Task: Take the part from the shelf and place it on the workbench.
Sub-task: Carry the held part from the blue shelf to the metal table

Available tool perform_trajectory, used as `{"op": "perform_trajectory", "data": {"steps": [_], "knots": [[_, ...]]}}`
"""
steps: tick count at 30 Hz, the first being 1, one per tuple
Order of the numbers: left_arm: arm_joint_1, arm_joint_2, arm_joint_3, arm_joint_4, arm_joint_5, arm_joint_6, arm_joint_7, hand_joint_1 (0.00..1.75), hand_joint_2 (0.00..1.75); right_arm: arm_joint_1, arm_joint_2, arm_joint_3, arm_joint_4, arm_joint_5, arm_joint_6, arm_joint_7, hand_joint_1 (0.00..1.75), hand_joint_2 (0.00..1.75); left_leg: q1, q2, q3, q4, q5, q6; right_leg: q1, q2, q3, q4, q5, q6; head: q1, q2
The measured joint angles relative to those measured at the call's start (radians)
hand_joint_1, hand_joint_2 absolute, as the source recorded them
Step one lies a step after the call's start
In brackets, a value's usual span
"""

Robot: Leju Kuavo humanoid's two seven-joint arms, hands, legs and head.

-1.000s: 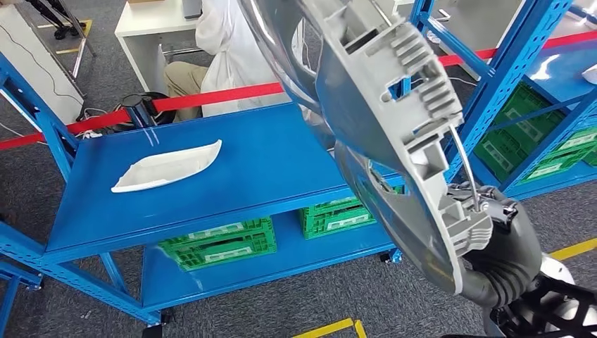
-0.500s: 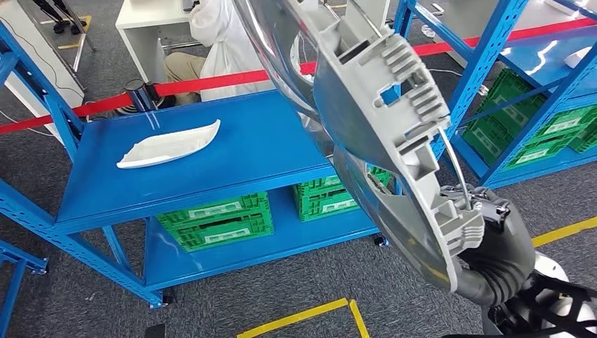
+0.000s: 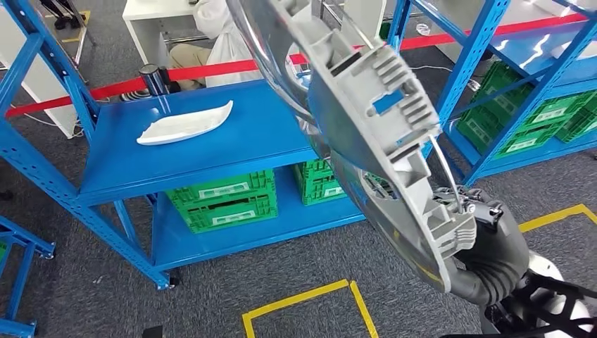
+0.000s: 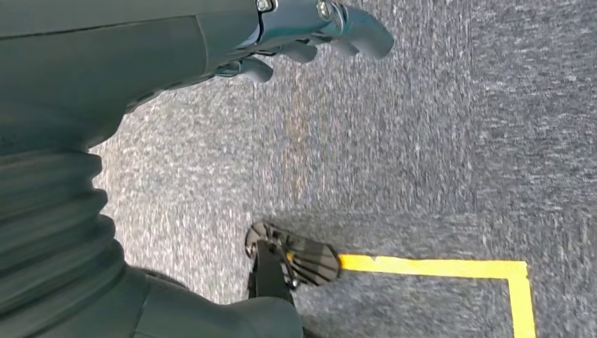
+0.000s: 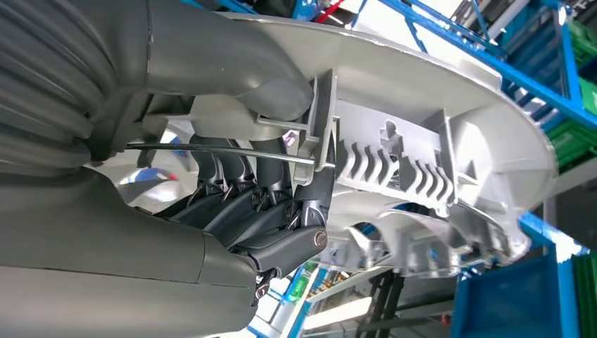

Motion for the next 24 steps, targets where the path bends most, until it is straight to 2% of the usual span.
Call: {"op": "perform_trajectory", "data": {"steps": [1, 2, 3, 4, 5, 6, 7, 8, 9, 10, 11, 12, 14, 15, 16, 17, 19, 20, 21, 22, 23, 24], "knots": [[0.000, 0.000, 0.000, 0.000, -0.004, 0.000, 0.003, 0.00, 1.75, 0.005, 0.000, -0.005, 0.000, 0.001, 0.002, -0.003, 1.75, 1.75, 0.000, 0.004, -0.013, -0.001, 0.013, 0.010, -0.001, 0.000, -0.013, 0.025, -0.034, 0.003, 0.000, 0.000], [0.000, 0.001, 0.000, 0.000, -0.007, -0.001, 0.005, 0.00, 1.75, 0.010, 0.000, -0.011, 0.000, 0.003, 0.006, -0.006, 1.75, 1.75, 0.000, 0.007, -0.028, -0.001, 0.025, 0.017, -0.001, 0.000, -0.030, 0.072, -0.085, 0.004, 0.001, 0.000], [0.000, 0.001, -0.001, 0.000, -0.009, -0.002, 0.007, 0.00, 1.75, 0.013, 0.000, -0.015, 0.000, 0.006, 0.010, -0.009, 1.75, 1.75, -0.002, 0.009, -0.043, -0.001, 0.038, 0.022, 0.001, 0.000, -0.049, 0.136, -0.142, 0.005, 0.001, 0.000], [0.000, 0.002, -0.001, 0.000, -0.011, -0.003, 0.008, 0.00, 1.75, 0.017, 0.000, -0.019, 0.000, 0.009, 0.014, -0.011, 1.75, 1.75, -0.004, 0.011, -0.058, 0.000, 0.051, 0.025, 0.003, 0.000, -0.063, 0.203, -0.183, 0.006, 0.002, 0.000], [0.001, 0.002, -0.001, 0.000, -0.012, -0.004, 0.008, 0.00, 1.75, 0.021, 0.000, -0.022, 0.001, 0.013, 0.017, -0.012, 1.75, 1.75, -0.007, 0.012, -0.074, 0.001, 0.064, 0.026, 0.006, 0.000, -0.067, 0.257, -0.200, 0.005, 0.002, 0.000], [0.001, 0.003, -0.001, 0.000, -0.012, -0.004, 0.008, 0.00, 1.75, 0.025, 0.000, -0.024, 0.001, 0.017, 0.019, -0.012, 1.75, 1.75, -0.010, 0.013, -0.091, 0.004, 0.076, 0.027, 0.009, 0.000, -0.056, 0.281, -0.193, 0.001, 0.003, 0.000], [0.001, 0.004, -0.001, 0.000, -0.013, -0.005, 0.008, 0.00, 1.75, 0.028, 0.000, -0.027, 0.001, 0.020, 0.021, -0.012, 1.75, 1.75, -0.013, 0.013, -0.108, 0.006, 0.087, 0.028, 0.012, 0.000, -0.028, 0.271, -0.171, -0.004, 0.003, 0.000], [0.001, 0.005, -0.001, 0.000, -0.013, -0.006, 0.008, 0.00, 1.75, 0.029, 0.000, -0.029, 0.002, 0.022, 0.022, -0.012, 1.75, 1.75, -0.016, 0.014, -0.123, 0.009, 0.098, 0.027, 0.016, 0.000, 0.021, 0.225, -0.147, -0.013, 0.003, 0.000], [0.001, 0.005, -0.001, 0.000, -0.013, -0.007, 0.008, 0.00, 1.75, 0.029, 0.000, -0.031, 0.001, 0.023, 0.023, -0.012, 1.75, 1.75, -0.019, 0.014, -0.135, 0.012, 0.107, 0.026, 0.022, -0.001, 0.079, 0.153, -0.141, -0.024, 0.002, 0.000], [0.000, 0.005, -0.001, 0.000, -0.014, -0.008, 0.008, 0.00, 1.75, 0.030, 0.000, -0.033, 0.001, 0.024, 0.025, -0.013, 1.75, 1.75, -0.021, 0.014, -0.144, 0.015, 0.116, 0.023, 0.027, -0.002, 0.133, 0.081, -0.148, -0.033, 0.002, 0.000], [0.000, 0.004, -0.001, -0.001, -0.015, -0.008, 0.008, 0.00, 1.75, 0.031, 0.000, -0.035, 0.001, 0.025, 0.025, -0.014, 1.75, 1.75, -0.021, 0.014, -0.148, 0.016, 0.125, 0.019, 0.032, -0.002, 0.172, 0.024, -0.160, -0.040, 0.002, 0.000], [0.000, 0.004, -0.001, -0.001, -0.016, -0.009, 0.008, 0.00, 1.75, 0.032, 0.000, -0.036, 0.001, 0.026, 0.026, -0.014, 1.75, 1.75, -0.020, 0.014, -0.150, 0.015, 0.133, 0.013, 0.036, -0.003, 0.190, -0.010, -0.171, -0.045, 0.002, 0.000], [0.001, 0.005, -0.001, 0.000, -0.017, -0.009, 0.009, 0.00, 1.75, 0.034, 0.000, -0.038, 0.001, 0.026, 0.028, -0.016, 1.75, 1.75, -0.017, 0.014, -0.152, 0.009, 0.149, 0.001, 0.037, -0.003, 0.184, -0.025, -0.156, -0.053, 0.005, 0.000], [0.001, 0.006, -0.001, 0.000, -0.017, -0.008, 0.011, 0.00, 1.75, 0.035, 0.001, -0.039, 0.001, 0.026, 0.029, -0.017, 1.75, 1.75, -0.016, 0.012, -0.157, 0.014, 0.142, -0.006, 0.034, -0.004, 0.176, -0.028, -0.144, -0.058, 0.005, 0.000], [0.002, 0.007, -0.001, 0.000, -0.016, -0.007, 0.014, 0.00, 1.75, 0.035, 0.002, -0.039, 0.001, 0.024, 0.031, -0.019, 1.75, 1.75, -0.016, 0.010, -0.166, 0.033, 0.115, -0.012, 0.030, -0.005, 0.165, -0.032, -0.131, -0.064, 0.005, 0.000], [0.002, 0.008, -0.001, 0.000, -0.016, -0.006, 0.017, 0.00, 1.75, 0.037, 0.003, -0.039, 0.001, 0.023, 0.033, -0.021, 1.75, 1.75, -0.014, 0.008, -0.179, 0.072, 0.069, -0.019, 0.026, -0.007, 0.152, -0.035, -0.117, -0.067, 0.004, 0.000], [0.002, 0.008, -0.001, 0.000, -0.016, -0.005, 0.021, 0.00, 1.75, 0.040, 0.004, -0.039, 0.001, 0.020, 0.036, -0.024, 1.75, 1.75, -0.009, 0.006, -0.207, 0.193, -0.033, -0.032, 0.023, -0.007, 0.120, -0.034, -0.091, -0.069, 0.001, 0.000], [0.002, 0.009, -0.001, 0.000, -0.016, -0.004, 0.022, 0.00, 1.75, 0.041, 0.004, -0.040, 0.001, 0.019, 0.037, -0.025, 1.75, 1.75, -0.005, 0.006, -0.213, 0.250, -0.058, -0.037, 0.022, -0.007, 0.103, -0.033, -0.077, -0.067, 0.001, 0.000], [0.002, 0.009, -0.001, 0.000, -0.016, -0.003, 0.023, 0.00, 1.75, 0.043, 0.004, -0.040, 0.001, 0.017, 0.040, -0.026, 1.75, 1.75, -0.003, 0.006, -0.207, 0.283, -0.055, -0.041, 0.021, -0.007, 0.086, -0.031, -0.064, -0.064, 0.001, 0.000], [0.002, 0.010, -0.001, 0.000, -0.016, -0.002, 0.024, 0.00, 1.75, 0.044, 0.005, -0.041, 0.002, 0.015, 0.043, -0.026, 1.75, 1.75, 0.000, 0.006, -0.185, 0.285, -0.032, -0.044, 0.019, -0.007, 0.068, -0.029, -0.051, -0.060, 0.000, 0.000], [0.002, 0.011, -0.001, 0.000, -0.016, -0.002, 0.024, 0.00, 1.75, 0.045, 0.005, -0.042, 0.002, 0.013, 0.047, -0.026, 1.75, 1.75, 0.002, 0.006, -0.146, 0.252, -0.002, -0.046, 0.016, -0.008, 0.050, -0.025, -0.039, -0.055, 0.000, 0.000], [0.001, 0.012, -0.001, 0.000, -0.016, -0.002, 0.024, 0.00, 1.75, 0.046, 0.005, -0.043, 0.002, 0.012, 0.051, -0.026, 1.75, 1.75, 0.005, 0.006, -0.092, 0.189, 0.013, -0.048, 0.014, -0.008, 0.035, -0.021, -0.027, -0.049, -0.001, 0.000]]}}
